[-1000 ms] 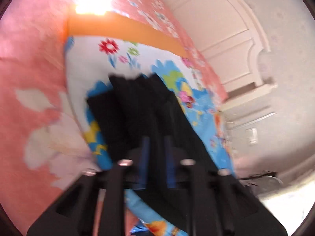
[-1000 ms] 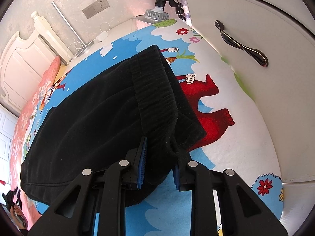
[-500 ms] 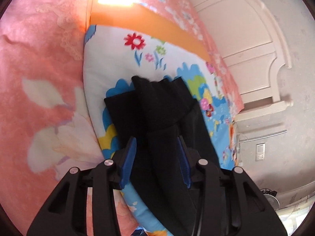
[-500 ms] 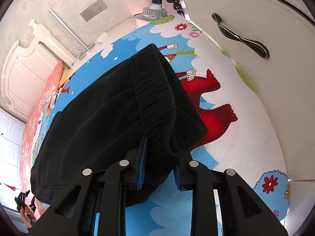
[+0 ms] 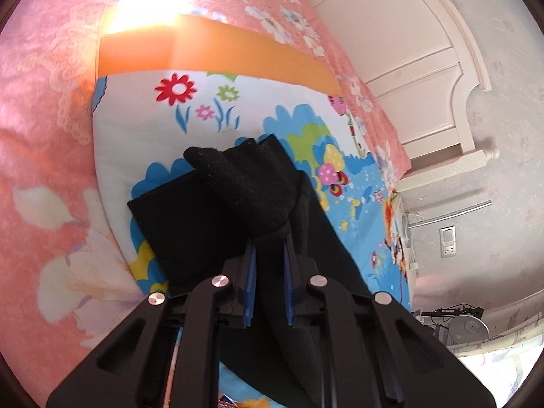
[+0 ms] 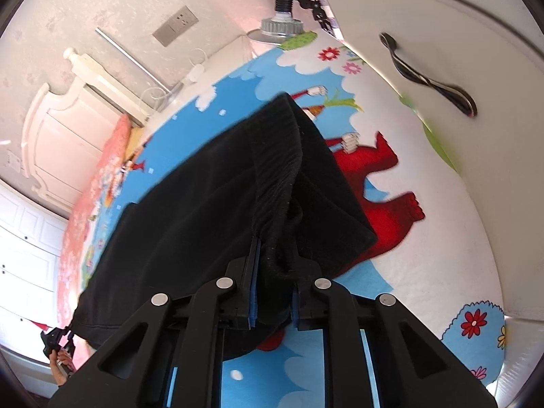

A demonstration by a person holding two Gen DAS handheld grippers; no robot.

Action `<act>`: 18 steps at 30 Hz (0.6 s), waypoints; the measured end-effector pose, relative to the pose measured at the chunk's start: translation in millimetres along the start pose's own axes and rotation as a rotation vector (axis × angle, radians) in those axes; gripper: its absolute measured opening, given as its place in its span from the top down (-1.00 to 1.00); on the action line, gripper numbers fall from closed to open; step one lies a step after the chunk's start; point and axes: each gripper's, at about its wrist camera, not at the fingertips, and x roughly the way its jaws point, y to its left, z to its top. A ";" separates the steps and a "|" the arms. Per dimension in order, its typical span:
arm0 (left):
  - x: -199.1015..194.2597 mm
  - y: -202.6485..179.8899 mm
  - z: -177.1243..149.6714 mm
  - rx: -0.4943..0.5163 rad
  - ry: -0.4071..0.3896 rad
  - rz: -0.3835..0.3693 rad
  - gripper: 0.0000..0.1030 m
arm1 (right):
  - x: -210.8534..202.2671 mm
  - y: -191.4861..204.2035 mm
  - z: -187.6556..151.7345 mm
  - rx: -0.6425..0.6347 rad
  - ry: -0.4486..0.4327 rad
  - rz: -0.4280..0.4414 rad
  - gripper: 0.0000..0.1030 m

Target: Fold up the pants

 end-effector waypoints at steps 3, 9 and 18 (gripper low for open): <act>-29.1 -13.1 -1.5 0.007 -0.033 -0.028 0.75 | -21.8 12.3 12.1 -0.026 -0.050 0.041 0.76; -37.4 15.9 -21.3 -0.017 -0.038 0.000 0.76 | 10.3 -2.7 7.7 -0.013 0.025 -0.065 0.76; -40.3 18.0 -22.9 -0.021 -0.059 -0.021 0.76 | -14.9 0.2 1.5 -0.017 -0.016 -0.044 0.76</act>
